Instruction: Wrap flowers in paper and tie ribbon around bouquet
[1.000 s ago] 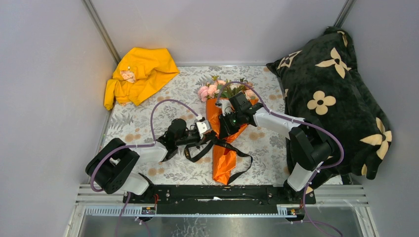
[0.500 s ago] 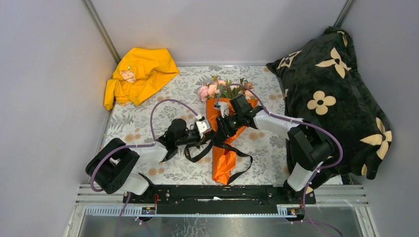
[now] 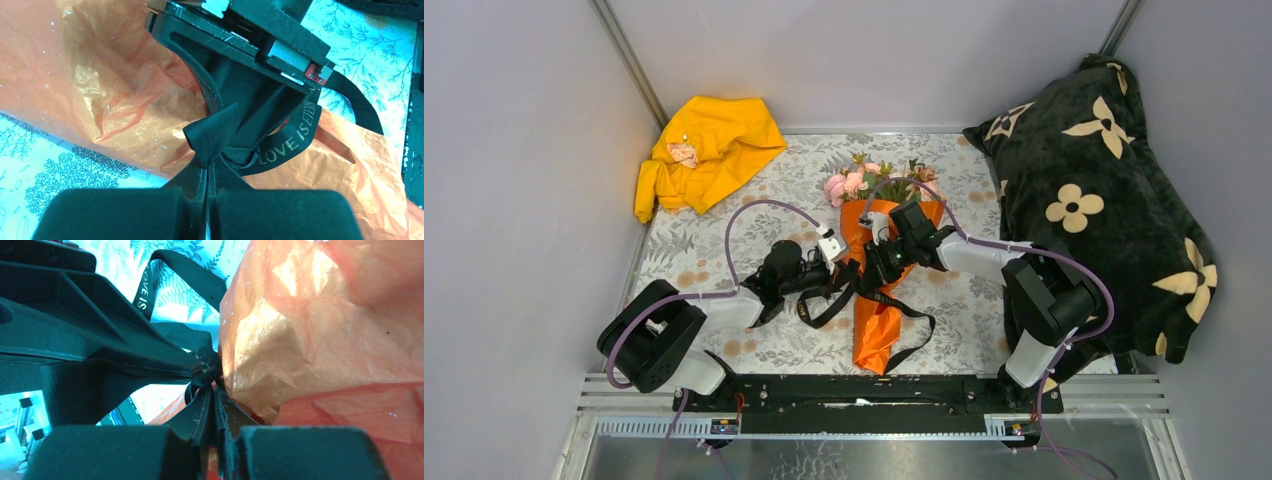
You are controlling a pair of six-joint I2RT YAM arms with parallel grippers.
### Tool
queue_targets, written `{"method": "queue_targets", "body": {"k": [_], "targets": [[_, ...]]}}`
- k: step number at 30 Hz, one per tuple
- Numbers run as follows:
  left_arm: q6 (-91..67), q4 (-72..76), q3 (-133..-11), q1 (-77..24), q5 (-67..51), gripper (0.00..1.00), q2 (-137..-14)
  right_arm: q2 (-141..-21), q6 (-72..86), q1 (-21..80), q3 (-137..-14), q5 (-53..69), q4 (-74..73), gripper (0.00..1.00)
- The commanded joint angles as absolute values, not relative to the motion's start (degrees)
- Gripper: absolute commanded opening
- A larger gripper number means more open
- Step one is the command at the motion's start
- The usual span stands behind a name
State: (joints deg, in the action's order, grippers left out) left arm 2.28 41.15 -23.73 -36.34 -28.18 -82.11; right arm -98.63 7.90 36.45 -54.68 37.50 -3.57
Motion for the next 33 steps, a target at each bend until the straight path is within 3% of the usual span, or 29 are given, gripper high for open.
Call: {"method": "queue_targets", "body": {"k": [1, 6, 15, 18, 28, 33], "targets": [[0.4, 43.7, -25.4, -36.4, -25.4, 0.00, -82.1, -96.3, 7.8, 37.2, -54.1, 34.4, -3.4, 0.06], [0.1, 42.8, -25.1, -36.4, -24.6, 0.00, -81.5, -92.7, 7.4, 37.1, -55.3, 32.6, -6.3, 0.00], [-5.1, 41.4, -24.9, -36.4, -25.2, 0.00, -80.5, -88.6, 8.6, 37.1, -55.1, 27.7, -7.1, 0.00], [-7.5, 41.3, -25.2, -36.4, -28.4, 0.29, -79.4, -88.5, 8.7, 37.1, -55.0, 27.3, -7.1, 0.00], [-11.2, 42.4, -26.7, -33.9, -24.9, 0.54, -80.0, -89.3, 8.5, 37.1, -54.6, 27.8, -7.4, 0.01], [-9.5, 45.5, -28.0, -33.7, -29.5, 0.56, -79.8, -89.2, 8.4, 37.1, -54.2, 27.7, -7.6, 0.03]]}}
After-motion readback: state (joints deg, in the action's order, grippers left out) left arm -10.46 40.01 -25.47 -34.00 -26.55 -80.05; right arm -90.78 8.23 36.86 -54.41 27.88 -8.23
